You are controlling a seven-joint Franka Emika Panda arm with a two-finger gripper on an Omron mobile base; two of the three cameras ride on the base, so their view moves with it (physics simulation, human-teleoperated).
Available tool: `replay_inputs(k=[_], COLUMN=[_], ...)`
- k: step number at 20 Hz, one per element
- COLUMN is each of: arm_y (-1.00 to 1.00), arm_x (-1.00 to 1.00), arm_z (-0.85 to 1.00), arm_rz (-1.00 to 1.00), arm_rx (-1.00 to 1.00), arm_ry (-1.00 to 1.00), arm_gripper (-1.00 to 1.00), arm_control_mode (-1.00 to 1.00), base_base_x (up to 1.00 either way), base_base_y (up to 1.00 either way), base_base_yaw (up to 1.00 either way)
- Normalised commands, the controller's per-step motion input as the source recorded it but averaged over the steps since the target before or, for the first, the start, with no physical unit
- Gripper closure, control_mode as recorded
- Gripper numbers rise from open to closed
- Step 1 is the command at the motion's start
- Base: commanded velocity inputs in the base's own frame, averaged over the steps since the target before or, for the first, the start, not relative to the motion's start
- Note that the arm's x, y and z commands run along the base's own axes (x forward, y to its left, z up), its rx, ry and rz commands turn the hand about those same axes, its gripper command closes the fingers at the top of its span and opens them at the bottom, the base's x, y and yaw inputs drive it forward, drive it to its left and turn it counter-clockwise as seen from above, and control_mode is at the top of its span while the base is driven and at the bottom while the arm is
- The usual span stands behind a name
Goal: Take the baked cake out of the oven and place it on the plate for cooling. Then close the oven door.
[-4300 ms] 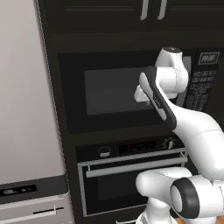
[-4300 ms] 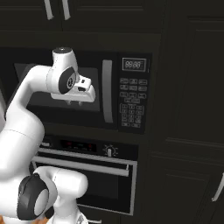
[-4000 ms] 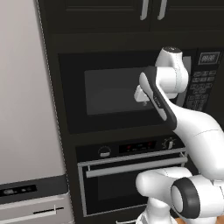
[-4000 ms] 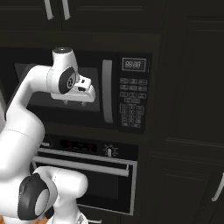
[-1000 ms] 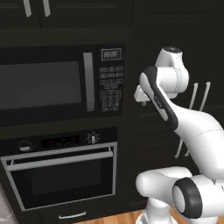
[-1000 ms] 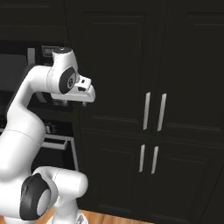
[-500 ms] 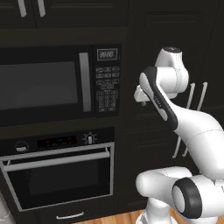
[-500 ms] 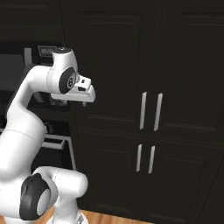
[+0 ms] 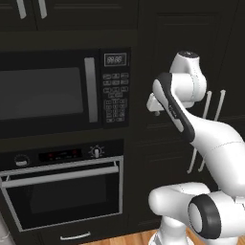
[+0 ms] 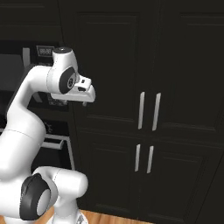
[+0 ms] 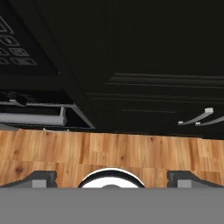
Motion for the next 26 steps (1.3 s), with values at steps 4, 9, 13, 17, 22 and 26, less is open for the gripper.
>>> replay_inputs(k=[4,9,13,17,22,26], arm_y=[0.0,0.0,0.0,0.0,0.0,0.0], arm_x=[0.0,0.0,0.0,0.0,0.0,0.0], arm_z=[0.0,0.0,0.0,0.0,0.0,0.0], arm_rz=[0.0,0.0,0.0,0.0,0.0,0.0], arm_rx=[0.0,0.0,0.0,0.0,0.0,0.0], arm_ry=[0.0,0.0,0.0,0.0,0.0,0.0], arm_gripper=[-1.0,-1.0,-1.0,-1.0,-1.0,-1.0], arm_control_mode=[1.0,1.0,1.0,1.0,-1.0,-1.0], base_base_x=[0.0,0.0,0.0,0.0,0.0,0.0], base_base_y=[-0.05,0.0,0.0,0.0,0.0,0.0], base_base_yaw=[0.0,0.0,0.0,0.0,0.0,0.0])
